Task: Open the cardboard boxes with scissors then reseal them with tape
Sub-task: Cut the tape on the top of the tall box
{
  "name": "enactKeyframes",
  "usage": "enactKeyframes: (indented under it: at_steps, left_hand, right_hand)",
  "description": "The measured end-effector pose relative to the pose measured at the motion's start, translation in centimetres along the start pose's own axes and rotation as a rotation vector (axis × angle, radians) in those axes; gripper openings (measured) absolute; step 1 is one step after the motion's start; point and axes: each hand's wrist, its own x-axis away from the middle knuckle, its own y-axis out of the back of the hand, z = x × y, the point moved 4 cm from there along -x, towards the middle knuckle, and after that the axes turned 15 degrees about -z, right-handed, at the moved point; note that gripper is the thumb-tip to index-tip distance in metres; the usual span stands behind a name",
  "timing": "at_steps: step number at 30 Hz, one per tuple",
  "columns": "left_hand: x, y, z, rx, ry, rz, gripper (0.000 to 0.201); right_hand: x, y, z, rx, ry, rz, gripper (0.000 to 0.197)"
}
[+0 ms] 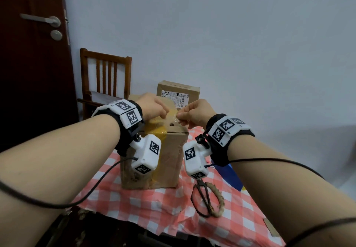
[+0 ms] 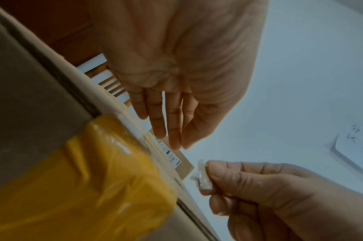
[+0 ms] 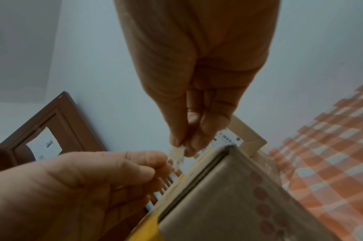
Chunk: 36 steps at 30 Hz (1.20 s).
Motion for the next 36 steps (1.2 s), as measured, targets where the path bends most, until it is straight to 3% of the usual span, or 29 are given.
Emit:
enactKeyframes:
  at_steps: [4,9,11,13,17,20,23,31,36]
  left_hand:
    - [0.7,-0.6,0.9,-0.074,0.031,0.151,0.034]
    - [0.6,-0.9,1.6,-0.032,0.029,0.182,0.036]
    - [0.5,-0.8,1.9,-0.026,0.037,0.184,0.040]
    - [0.6,-0.8,2.0,-0.017,0.026,0.194,0.041]
    - [0.7,-0.8,1.8,0.010,-0.008,0.223,0.040]
    - [0.8,-0.8,1.6,0.022,-0.021,0.231,0.043]
    - [0.8,-1.0,1.6,0.025,-0.028,0.233,0.042]
    - [0.8,-1.0,1.6,0.009,-0.023,0.232,0.030]
    - [0.8,-1.4,1.5,-0.059,-0.029,0.225,0.029]
  right_hand:
    - [-0.6,-1.0,0.0,0.174,-0.069,0.022,0.027]
    - [-0.8,-1.7,-0.1,0.267,-0.091,0.020,0.043]
    - [-0.7,-1.7,-0.2,0.298,-0.124,0.017,0.037]
    - [-0.7,-1.5,-0.4,0.293,-0.198,0.022,0.019]
    - [-0.4,-0.7,-0.5,0.132,-0.363,0.039,0.017]
    - [-0.4,-1.0,-0.3,0.289,-0.268,0.071,0.026]
    - [-0.5,-1.2,-0.3,0.353,-0.226,0.012,0.019]
    - [-0.2,-1.5,-1.0,0.312,-0.203,-0.027,0.048]
    - [0.1,-1.6,-1.4,0.298,-0.196,-0.042,0.045]
